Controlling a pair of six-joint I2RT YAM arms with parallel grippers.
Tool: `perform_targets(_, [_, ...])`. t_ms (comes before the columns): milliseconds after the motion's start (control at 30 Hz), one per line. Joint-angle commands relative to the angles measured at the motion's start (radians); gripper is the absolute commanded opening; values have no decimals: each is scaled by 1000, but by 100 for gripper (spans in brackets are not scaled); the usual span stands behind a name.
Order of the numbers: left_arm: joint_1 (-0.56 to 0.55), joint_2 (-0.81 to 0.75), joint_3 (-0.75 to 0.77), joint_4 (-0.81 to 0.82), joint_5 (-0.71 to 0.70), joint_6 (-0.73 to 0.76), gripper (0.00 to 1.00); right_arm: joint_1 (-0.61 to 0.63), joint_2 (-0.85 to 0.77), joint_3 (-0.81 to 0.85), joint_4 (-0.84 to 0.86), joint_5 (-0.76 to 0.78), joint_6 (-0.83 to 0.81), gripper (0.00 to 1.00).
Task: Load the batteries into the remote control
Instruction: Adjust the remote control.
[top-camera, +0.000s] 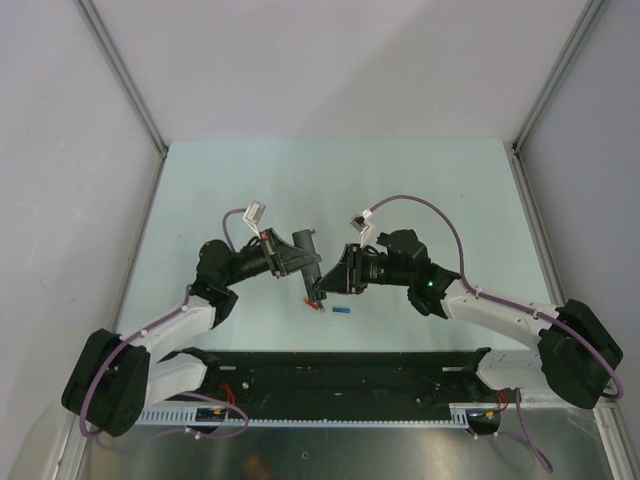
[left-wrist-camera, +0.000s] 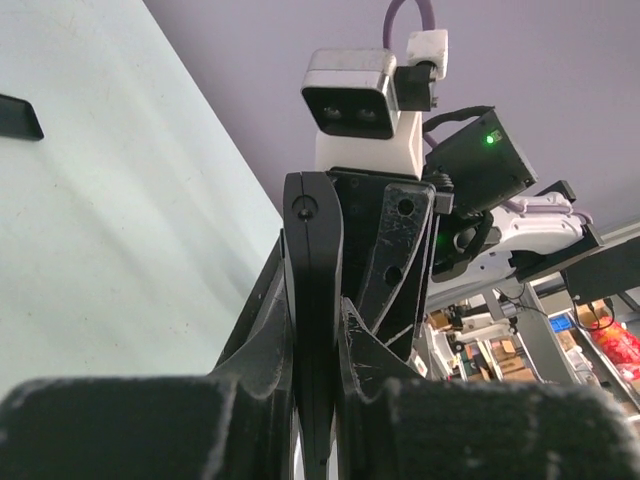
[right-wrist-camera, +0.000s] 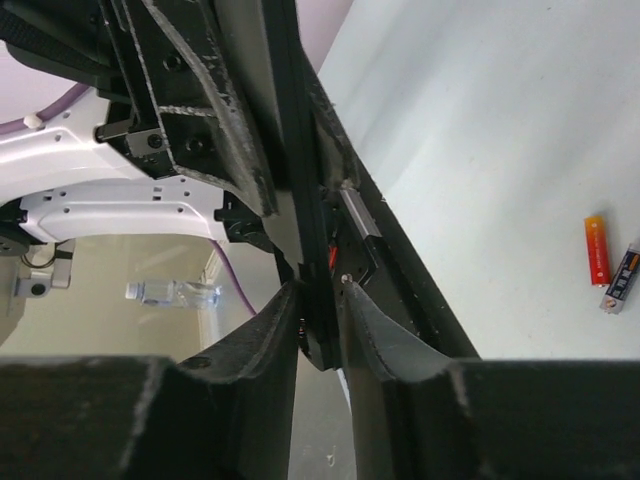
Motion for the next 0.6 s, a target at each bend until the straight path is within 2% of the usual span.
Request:
perform_targets(0, [-11, 17, 34, 55, 41, -15, 5, 5, -1, 0, 63, -40, 5, 25])
perform_targets(100, [-11, 26, 31, 56, 61, -15, 16, 1, -7, 0, 69, -53, 5, 15])
perform_targets(133, [-11, 31, 30, 58, 66, -18, 23, -3, -9, 0, 70, -57, 5, 11])
perform_targets(200, [-11, 32, 30, 56, 78, -17, 27, -9, -12, 1, 70, -66, 7, 6])
perform_targets(233, [-11, 34, 31, 58, 81, -17, 28, -14, -12, 0, 70, -75, 13, 0])
perform_targets(400, [-11, 36, 25, 58, 107, -17, 29, -31, -20, 0, 70, -112, 16, 0])
perform_targets(567, [-11, 36, 13, 59, 114, -17, 24, -48, -35, 1, 18, -119, -11, 0])
